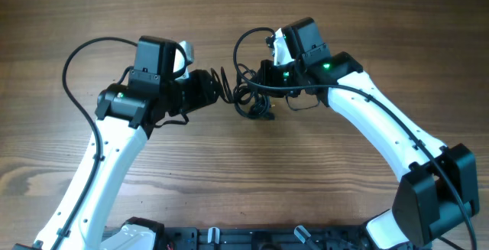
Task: Untangle cables
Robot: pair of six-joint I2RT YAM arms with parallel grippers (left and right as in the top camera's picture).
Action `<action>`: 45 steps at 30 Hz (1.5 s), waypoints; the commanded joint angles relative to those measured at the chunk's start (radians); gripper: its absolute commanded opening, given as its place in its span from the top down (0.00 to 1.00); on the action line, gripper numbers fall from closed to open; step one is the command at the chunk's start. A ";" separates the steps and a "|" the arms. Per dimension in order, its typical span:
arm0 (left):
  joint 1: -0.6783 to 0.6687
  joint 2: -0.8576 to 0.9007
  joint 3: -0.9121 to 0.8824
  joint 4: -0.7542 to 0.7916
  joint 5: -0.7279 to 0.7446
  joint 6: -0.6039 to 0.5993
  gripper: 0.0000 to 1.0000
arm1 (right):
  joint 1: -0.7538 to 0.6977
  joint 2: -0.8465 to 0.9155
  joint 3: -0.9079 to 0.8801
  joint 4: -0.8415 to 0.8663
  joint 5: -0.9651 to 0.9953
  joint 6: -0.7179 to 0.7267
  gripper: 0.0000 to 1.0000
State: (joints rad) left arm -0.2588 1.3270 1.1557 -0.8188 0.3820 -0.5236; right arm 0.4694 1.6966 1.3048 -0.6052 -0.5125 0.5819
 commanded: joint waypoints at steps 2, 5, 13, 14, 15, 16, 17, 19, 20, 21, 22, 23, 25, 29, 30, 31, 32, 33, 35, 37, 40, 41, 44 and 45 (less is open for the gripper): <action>0.006 -0.006 0.018 -0.039 -0.071 0.014 0.57 | 0.024 0.001 0.045 -0.050 0.103 -0.047 0.95; 0.005 -0.005 0.018 -0.039 -0.107 0.015 0.57 | 0.074 0.001 0.099 -0.128 0.205 -0.089 0.95; 0.005 -0.001 0.018 -0.039 -0.126 0.010 0.57 | 0.239 0.002 0.156 -0.256 0.455 -0.108 0.74; 0.005 -0.001 0.018 -0.039 -0.126 0.003 0.57 | 0.240 0.002 0.156 -0.246 0.455 -0.108 0.64; 0.005 0.001 0.018 -0.039 -0.126 -0.008 0.57 | 0.229 0.001 0.156 -0.230 0.417 -0.107 0.30; 0.005 0.001 0.018 -0.039 -0.126 -0.008 0.57 | 0.221 0.001 0.158 -0.229 0.395 -0.108 0.25; 0.005 0.001 0.018 -0.039 -0.126 -0.008 0.57 | 0.214 0.001 0.159 -0.229 0.377 -0.108 0.22; 0.005 0.002 0.018 -0.039 -0.126 -0.008 0.57 | 0.182 0.001 0.161 -0.230 0.331 -0.107 0.19; 0.005 0.003 0.018 -0.039 -0.126 -0.008 0.57 | 0.159 0.001 0.162 -0.229 0.306 -0.107 0.19; 0.005 0.005 0.017 -0.040 -0.126 -0.008 0.57 | 0.140 0.001 0.162 -0.229 0.284 -0.107 0.20; 0.003 0.008 0.016 -0.051 -0.126 -0.008 0.59 | 0.113 0.001 0.162 -0.230 0.251 -0.108 0.19; -0.001 0.014 0.015 -0.071 -0.126 -0.008 0.61 | 0.095 0.001 0.162 -0.230 0.229 -0.108 0.19; -0.002 0.034 0.015 -0.148 -0.131 -0.016 0.68 | 0.062 0.001 0.161 -0.230 0.177 -0.111 0.19; -0.013 0.079 -0.021 -0.236 -0.148 -0.099 0.73 | 0.052 0.001 0.161 -0.229 0.171 -0.119 0.19; -0.018 0.084 -0.033 -0.233 -0.149 -0.117 0.73 | 0.052 0.001 0.161 -0.229 0.171 -0.124 0.20; -0.030 0.092 -0.060 -0.215 -0.149 -0.143 0.73 | 0.052 0.001 0.161 -0.229 0.171 -0.132 0.19; -0.039 0.099 -0.079 -0.193 -0.149 -0.161 0.73 | 0.052 0.001 0.161 -0.230 0.171 -0.135 0.19; -0.043 0.106 -0.096 -0.171 -0.148 -0.176 0.73 | 0.052 0.001 0.161 -0.230 0.172 -0.137 0.20; -0.045 0.121 -0.104 -0.132 -0.148 -0.201 0.73 | 0.052 0.001 0.161 -0.234 0.174 -0.138 0.19; -0.045 0.121 -0.105 -0.084 -0.148 -0.237 0.70 | 0.052 0.001 0.161 -0.232 0.174 -0.138 0.19; -0.045 0.123 -0.105 -0.048 -0.154 -0.297 0.66 | 0.052 0.001 0.161 -0.234 0.174 -0.138 0.19; -0.045 0.126 -0.105 -0.045 -0.165 -0.320 0.64 | 0.052 0.001 0.161 -0.234 0.174 -0.137 0.19; -0.059 0.143 -0.105 -0.038 -0.195 -0.376 0.62 | 0.052 0.001 0.161 -0.233 0.174 -0.138 0.19; -0.065 0.153 -0.105 -0.028 -0.193 -0.377 0.62 | 0.052 0.001 0.161 -0.233 0.174 -0.142 0.20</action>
State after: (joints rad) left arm -0.3038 1.4487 1.0534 -0.8650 0.2260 -0.8291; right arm 0.5182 1.6974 1.4372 -0.8379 -0.3218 0.4656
